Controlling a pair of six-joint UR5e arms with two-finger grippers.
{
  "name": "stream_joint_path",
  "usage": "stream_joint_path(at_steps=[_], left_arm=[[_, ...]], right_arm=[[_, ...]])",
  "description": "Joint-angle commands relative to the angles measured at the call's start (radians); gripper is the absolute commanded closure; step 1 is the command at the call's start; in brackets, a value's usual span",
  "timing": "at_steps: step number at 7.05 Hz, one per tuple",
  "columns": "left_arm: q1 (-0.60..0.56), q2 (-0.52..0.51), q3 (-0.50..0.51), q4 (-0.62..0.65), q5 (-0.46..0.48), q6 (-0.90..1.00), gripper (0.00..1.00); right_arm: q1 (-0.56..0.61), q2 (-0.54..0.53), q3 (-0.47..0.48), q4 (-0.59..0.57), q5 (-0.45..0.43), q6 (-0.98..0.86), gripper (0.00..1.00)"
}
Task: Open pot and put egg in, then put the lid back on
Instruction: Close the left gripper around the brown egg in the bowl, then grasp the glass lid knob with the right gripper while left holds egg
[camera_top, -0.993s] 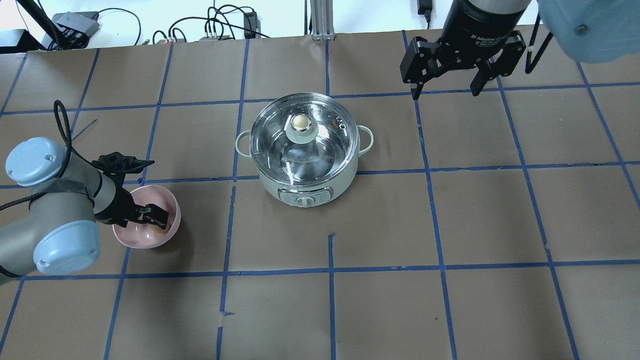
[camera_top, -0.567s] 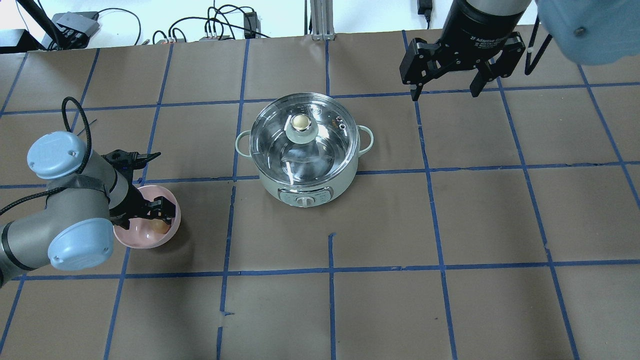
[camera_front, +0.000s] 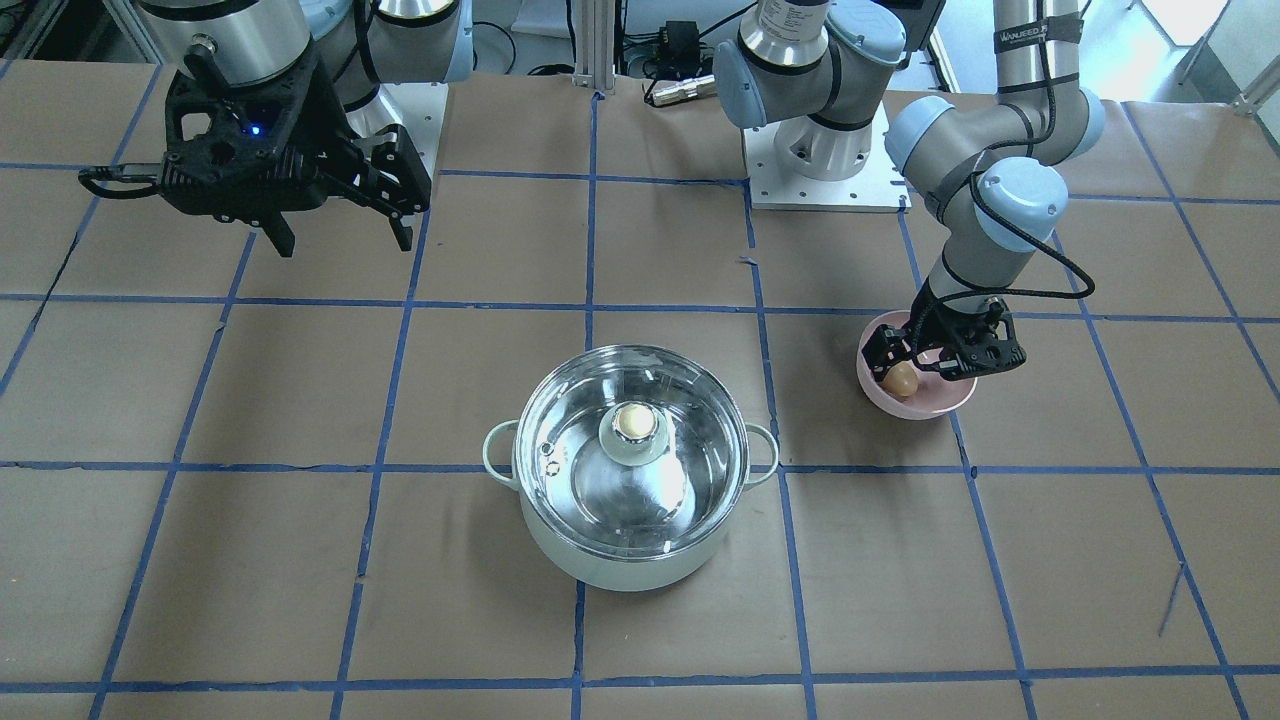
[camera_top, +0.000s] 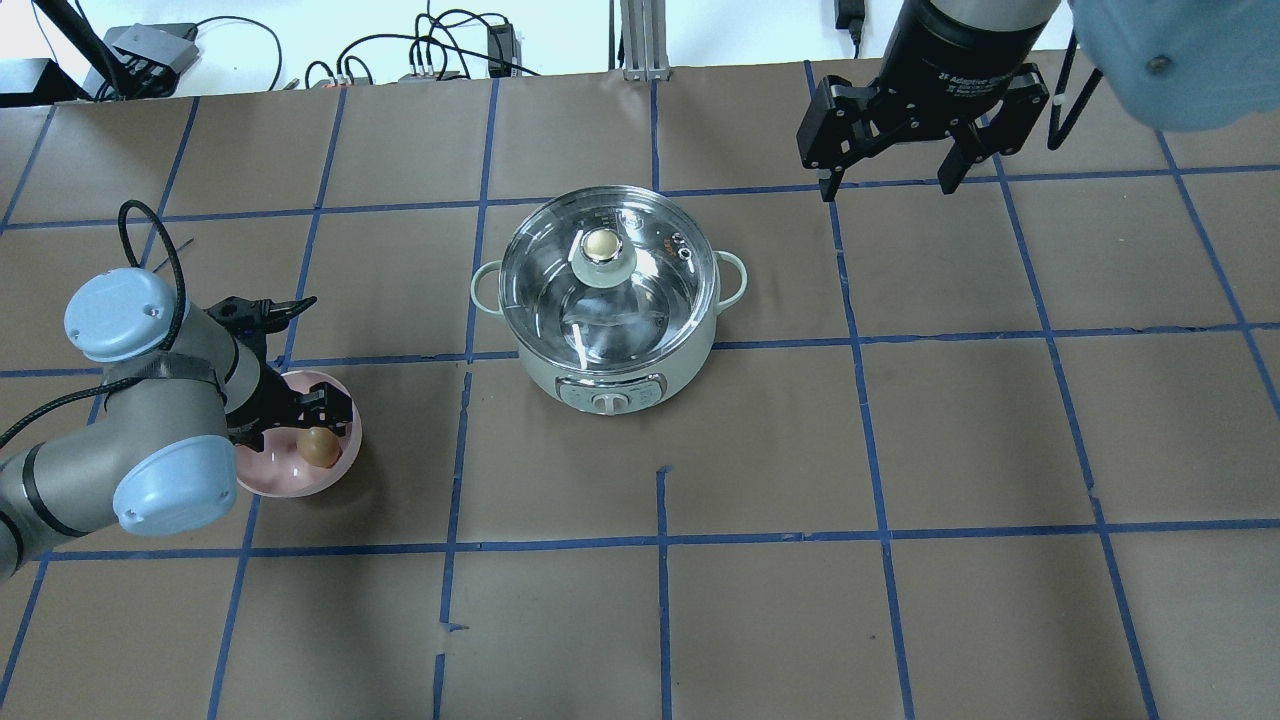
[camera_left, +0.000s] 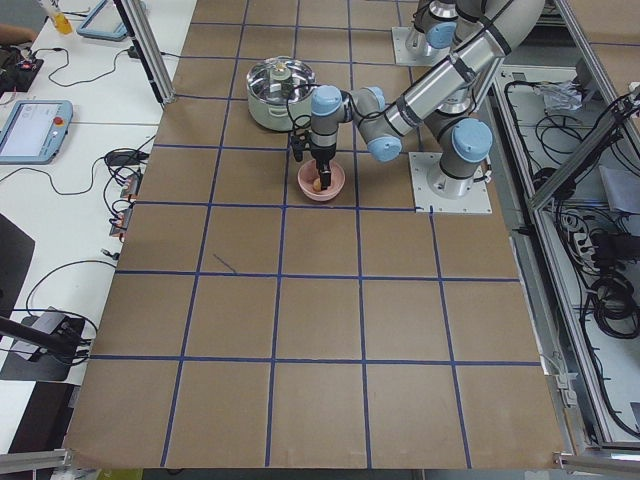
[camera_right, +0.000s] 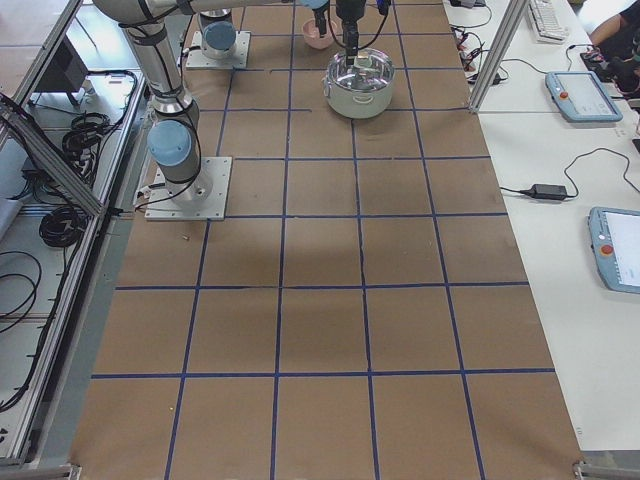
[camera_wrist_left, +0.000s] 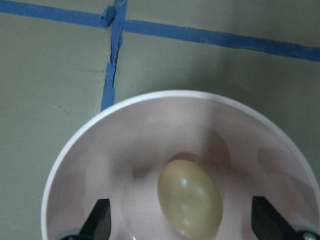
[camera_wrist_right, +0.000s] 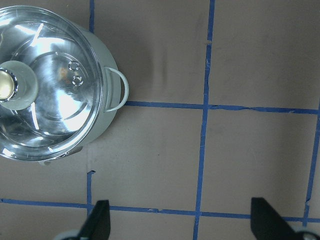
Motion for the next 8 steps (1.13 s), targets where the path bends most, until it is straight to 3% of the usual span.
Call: stream_joint_path(at_steps=[1,2,4,5,6,7,8], left_arm=[[0.011,-0.013,-0.013,-0.001,-0.011,-0.001,0.01],[0.011,-0.014,-0.013,-0.001,-0.011,-0.007,0.01],[0.011,-0.016,-0.021,-0.001,-0.011,-0.023,0.01],[0.011,-0.016,-0.021,0.001,-0.011,-0.017,0.01],[0.011,-0.016,-0.028,0.001,-0.012,-0.012,0.01],[0.011,-0.016,-0.027,0.001,-0.012,-0.006,0.01],[0.014,-0.016,-0.029,-0.001,-0.011,0.037,0.01]], right_arm=[[0.027,0.014,-0.009,-0.004,-0.021,0.010,0.00],[0.060,0.061,-0.021,-0.084,-0.025,0.033,0.00],[0.221,0.248,-0.178,-0.141,-0.038,0.241,0.00],[0.305,0.320,-0.209,-0.191,-0.083,0.352,0.00],[0.368,0.366,-0.203,-0.251,-0.116,0.387,0.00],[0.372,0.386,-0.187,-0.261,-0.167,0.352,0.00],[0.372,0.423,-0.188,-0.303,-0.165,0.335,0.00]])
